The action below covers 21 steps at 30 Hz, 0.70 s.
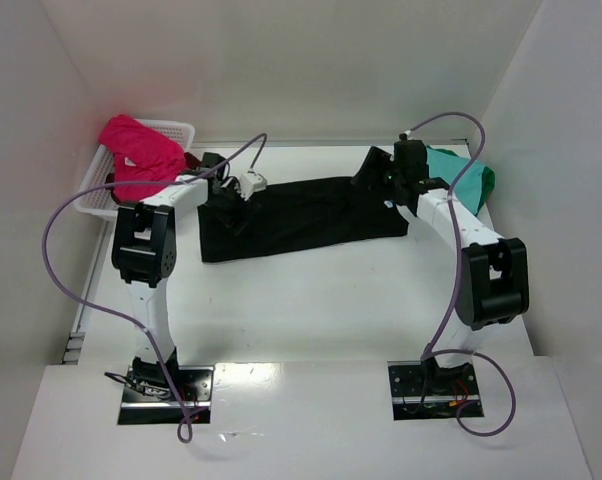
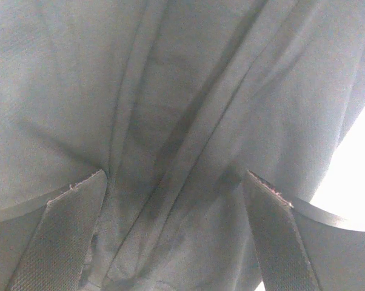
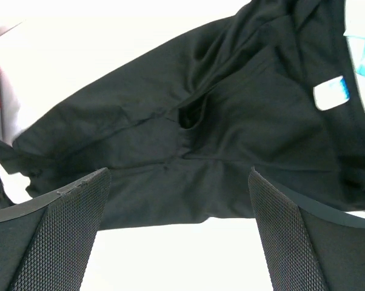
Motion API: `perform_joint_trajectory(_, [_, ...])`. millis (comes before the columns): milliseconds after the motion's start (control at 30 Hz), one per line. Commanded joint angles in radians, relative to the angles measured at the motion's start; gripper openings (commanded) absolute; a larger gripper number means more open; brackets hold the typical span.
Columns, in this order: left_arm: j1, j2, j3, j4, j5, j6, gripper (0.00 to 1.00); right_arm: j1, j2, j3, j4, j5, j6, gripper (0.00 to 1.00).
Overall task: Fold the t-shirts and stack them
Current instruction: Rotate the tshirt 90 degrees
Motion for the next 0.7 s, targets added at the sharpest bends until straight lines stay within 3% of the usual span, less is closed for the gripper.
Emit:
perform_joint_trajectory(0, [-0.131, -0.076, -0.09, -0.105, -0.017, -0.119, 1.0, -0.004, -0.05, -0.05, 0.027, 0.018, 0.001, 1.0])
perform_joint_trajectory(500, [-0.349, -0.335, -0.371, -0.084, 0.113, -0.487, 0.97, -0.004, 0.159, -0.034, -0.012, 0.064, -0.022, 1.0])
perform_joint_trajectory(667, [-0.494, -0.38, -0.403, -0.08, 0.03, -0.619, 0.98, 0.009, 0.203, -0.023, -0.012, 0.075, -0.022, 1.0])
